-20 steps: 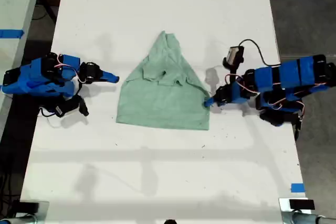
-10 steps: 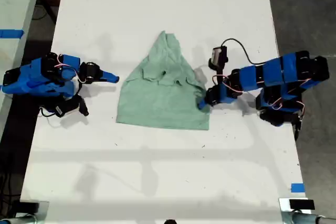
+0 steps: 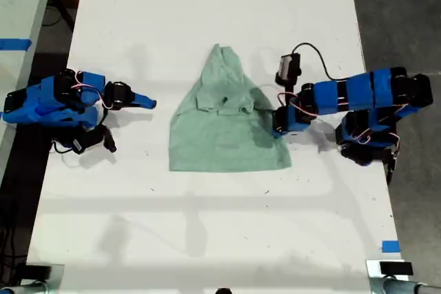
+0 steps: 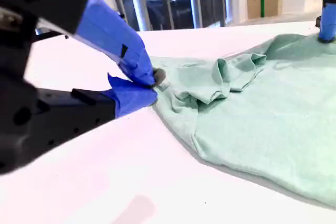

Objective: Fold t shirt

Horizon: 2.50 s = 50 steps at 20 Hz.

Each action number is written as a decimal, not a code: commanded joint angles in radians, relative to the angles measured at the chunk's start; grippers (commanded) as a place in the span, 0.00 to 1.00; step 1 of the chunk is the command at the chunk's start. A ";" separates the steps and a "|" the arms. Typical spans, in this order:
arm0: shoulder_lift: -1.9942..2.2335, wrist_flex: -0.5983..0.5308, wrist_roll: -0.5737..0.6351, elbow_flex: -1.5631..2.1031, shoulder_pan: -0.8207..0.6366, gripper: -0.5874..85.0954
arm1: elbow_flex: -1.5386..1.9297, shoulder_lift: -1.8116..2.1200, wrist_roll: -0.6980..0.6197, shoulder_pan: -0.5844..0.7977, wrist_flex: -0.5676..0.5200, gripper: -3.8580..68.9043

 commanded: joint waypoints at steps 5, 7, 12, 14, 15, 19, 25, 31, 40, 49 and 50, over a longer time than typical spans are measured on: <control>0.006 0.000 -0.002 0.002 -0.011 0.01 | -0.801 -0.529 -0.135 -0.091 0.061 0.06; 0.006 0.000 -0.002 0.002 -0.009 0.01 | -0.991 -0.689 -0.156 -0.080 0.086 0.06; 0.006 0.002 -0.002 0.002 -0.009 0.01 | -1.088 -0.775 -0.132 -0.051 0.144 0.28; 0.006 0.002 -0.002 0.002 -0.009 0.01 | -1.032 -0.673 -0.112 -0.040 0.187 0.31; 0.006 0.002 -0.002 0.002 -0.009 0.01 | -1.003 -0.607 -0.098 -0.032 0.235 0.31; 0.006 0.002 -0.002 0.002 -0.008 0.01 | -0.650 -0.236 -0.058 -0.003 0.301 0.04; 0.006 0.028 -0.049 0.002 -0.025 0.05 | 0.523 0.701 0.029 -0.035 -0.183 0.04; 0.006 0.060 -0.140 0.005 0.006 0.01 | 1.034 1.516 -0.031 0.014 -0.020 0.04; 0.006 0.081 -0.209 0.015 0.020 0.01 | 1.043 1.503 0.006 0.014 0.038 0.04; 0.006 0.080 -0.207 0.021 0.020 0.01 | 1.043 1.503 0.052 0.009 0.067 0.04; 0.006 0.080 -0.207 0.021 0.018 0.01 | 1.043 1.503 0.055 0.008 0.069 0.04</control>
